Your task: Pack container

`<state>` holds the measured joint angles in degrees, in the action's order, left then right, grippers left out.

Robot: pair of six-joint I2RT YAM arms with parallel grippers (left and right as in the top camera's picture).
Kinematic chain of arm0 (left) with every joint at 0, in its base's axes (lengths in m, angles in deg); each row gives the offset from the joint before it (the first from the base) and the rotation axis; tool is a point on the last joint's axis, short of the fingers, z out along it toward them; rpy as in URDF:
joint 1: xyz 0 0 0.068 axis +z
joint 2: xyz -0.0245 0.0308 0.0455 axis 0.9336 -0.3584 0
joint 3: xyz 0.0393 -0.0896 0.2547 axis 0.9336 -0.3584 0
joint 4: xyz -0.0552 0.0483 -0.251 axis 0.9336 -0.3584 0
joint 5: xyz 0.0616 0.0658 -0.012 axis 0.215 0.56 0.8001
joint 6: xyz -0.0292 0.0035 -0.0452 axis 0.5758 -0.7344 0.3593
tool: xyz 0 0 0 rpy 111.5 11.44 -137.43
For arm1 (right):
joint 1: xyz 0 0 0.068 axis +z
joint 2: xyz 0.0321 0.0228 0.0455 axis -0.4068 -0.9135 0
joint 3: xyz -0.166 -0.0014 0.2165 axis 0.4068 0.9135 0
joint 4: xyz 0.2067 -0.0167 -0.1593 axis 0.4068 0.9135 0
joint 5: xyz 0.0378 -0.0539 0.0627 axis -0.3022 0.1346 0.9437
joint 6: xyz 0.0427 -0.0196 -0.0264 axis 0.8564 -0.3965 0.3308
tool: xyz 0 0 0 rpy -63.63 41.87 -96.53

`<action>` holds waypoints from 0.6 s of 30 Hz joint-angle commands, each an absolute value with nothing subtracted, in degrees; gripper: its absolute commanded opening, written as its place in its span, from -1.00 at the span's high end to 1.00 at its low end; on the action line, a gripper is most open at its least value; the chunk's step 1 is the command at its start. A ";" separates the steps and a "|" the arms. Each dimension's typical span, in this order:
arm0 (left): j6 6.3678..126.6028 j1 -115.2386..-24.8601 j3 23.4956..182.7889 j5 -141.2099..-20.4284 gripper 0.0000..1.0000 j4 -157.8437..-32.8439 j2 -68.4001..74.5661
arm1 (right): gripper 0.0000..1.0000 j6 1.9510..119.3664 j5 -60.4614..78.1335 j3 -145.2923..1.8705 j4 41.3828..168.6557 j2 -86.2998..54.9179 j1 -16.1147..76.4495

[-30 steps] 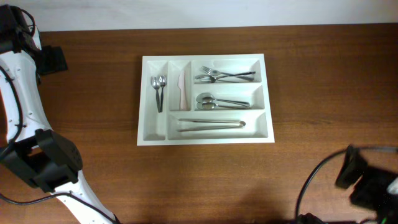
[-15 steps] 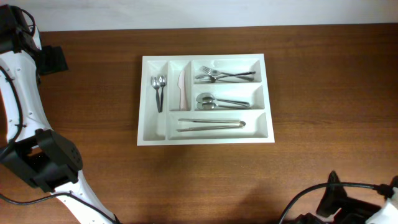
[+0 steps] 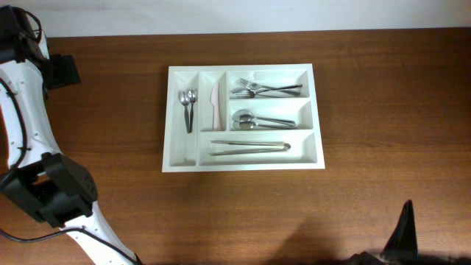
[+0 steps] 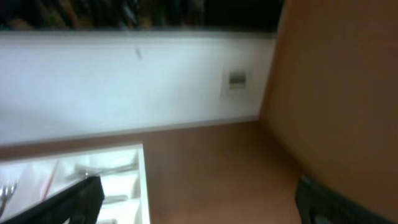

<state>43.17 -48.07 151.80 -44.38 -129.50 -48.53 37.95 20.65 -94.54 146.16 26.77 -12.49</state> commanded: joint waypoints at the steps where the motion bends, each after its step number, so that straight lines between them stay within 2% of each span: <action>1: 43.72 -47.85 152.84 -44.86 -0.98 -129.56 -48.05 | -0.97 36.99 21.13 -91.37 140.83 30.77 -9.21; 4: 43.74 -47.85 152.84 -44.86 -0.98 -129.56 -48.05 | -0.97 33.71 21.11 -83.52 130.58 35.14 -6.63; 13: 43.74 -47.85 152.84 -44.86 -0.98 -129.58 -48.05 | -0.98 33.73 21.39 -51.77 95.33 46.57 3.16; 18: 43.72 -47.85 152.84 -44.86 -0.98 -129.58 -48.05 | -0.97 33.69 21.02 -39.72 84.20 48.43 9.94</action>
